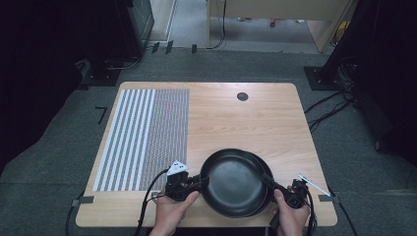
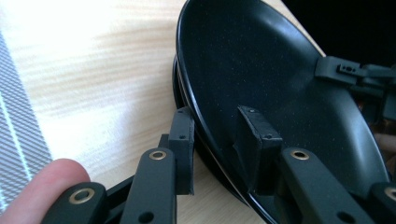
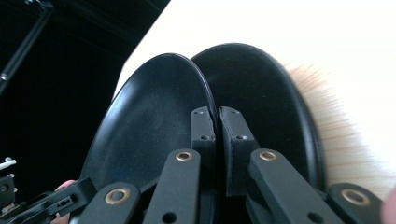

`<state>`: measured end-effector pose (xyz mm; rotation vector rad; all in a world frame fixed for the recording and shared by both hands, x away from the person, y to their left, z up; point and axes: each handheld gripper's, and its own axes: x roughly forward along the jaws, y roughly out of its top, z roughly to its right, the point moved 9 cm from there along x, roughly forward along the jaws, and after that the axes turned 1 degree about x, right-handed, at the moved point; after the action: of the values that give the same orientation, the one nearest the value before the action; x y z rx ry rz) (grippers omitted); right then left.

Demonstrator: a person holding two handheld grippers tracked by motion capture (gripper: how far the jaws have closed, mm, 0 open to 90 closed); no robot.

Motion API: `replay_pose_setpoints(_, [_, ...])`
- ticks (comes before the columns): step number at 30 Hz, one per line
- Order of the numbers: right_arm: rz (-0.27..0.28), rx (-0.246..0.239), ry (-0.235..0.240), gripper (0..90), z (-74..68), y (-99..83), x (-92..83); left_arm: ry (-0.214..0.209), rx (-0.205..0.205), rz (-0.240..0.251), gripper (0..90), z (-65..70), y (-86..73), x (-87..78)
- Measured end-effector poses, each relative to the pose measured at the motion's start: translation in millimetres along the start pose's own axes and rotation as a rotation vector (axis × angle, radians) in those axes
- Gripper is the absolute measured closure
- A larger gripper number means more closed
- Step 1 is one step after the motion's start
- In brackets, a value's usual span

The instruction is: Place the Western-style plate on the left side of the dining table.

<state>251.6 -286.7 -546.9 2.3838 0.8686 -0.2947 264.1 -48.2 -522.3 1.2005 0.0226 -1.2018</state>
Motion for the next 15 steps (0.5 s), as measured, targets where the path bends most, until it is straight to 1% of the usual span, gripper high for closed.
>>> replay_pose_setpoints(2, [-0.002, 0.013, 0.013, 85.7, -5.2, 0.5, 0.5, 0.003, 0.001, 0.008, 69.0, 0.6, 5.4, -6.1])
replay_pose_setpoints(6, [-0.006, 0.002, 0.027, 85.6, -17.4, 4.4, 2.9, 0.009, 0.003, 0.009, 69.0, -0.6, 13.1, -16.1])
replay_pose_setpoints(8, [-0.009, -0.014, 0.034, 85.6, -27.8, 7.3, 6.5, 0.014, 0.003, 0.015, 69.0, -3.9, 17.8, -22.8])
replay_pose_setpoints(10, [-0.008, -0.031, 0.038, 85.6, -34.9, 8.9, 9.4, 0.020, 0.000, 0.021, 69.0, -7.4, 21.4, -28.5])
replay_pose_setpoints(11, [-0.008, -0.046, 0.040, 85.6, -39.8, 9.7, 11.6, 0.023, -0.005, 0.027, 69.0, -9.8, 23.4, -32.2])
replay_pose_setpoints(15, [-0.026, -0.082, 0.049, 85.7, -63.7, 12.2, 25.0, 0.035, -0.021, 0.054, 69.0, -24.1, 32.3, -50.0])
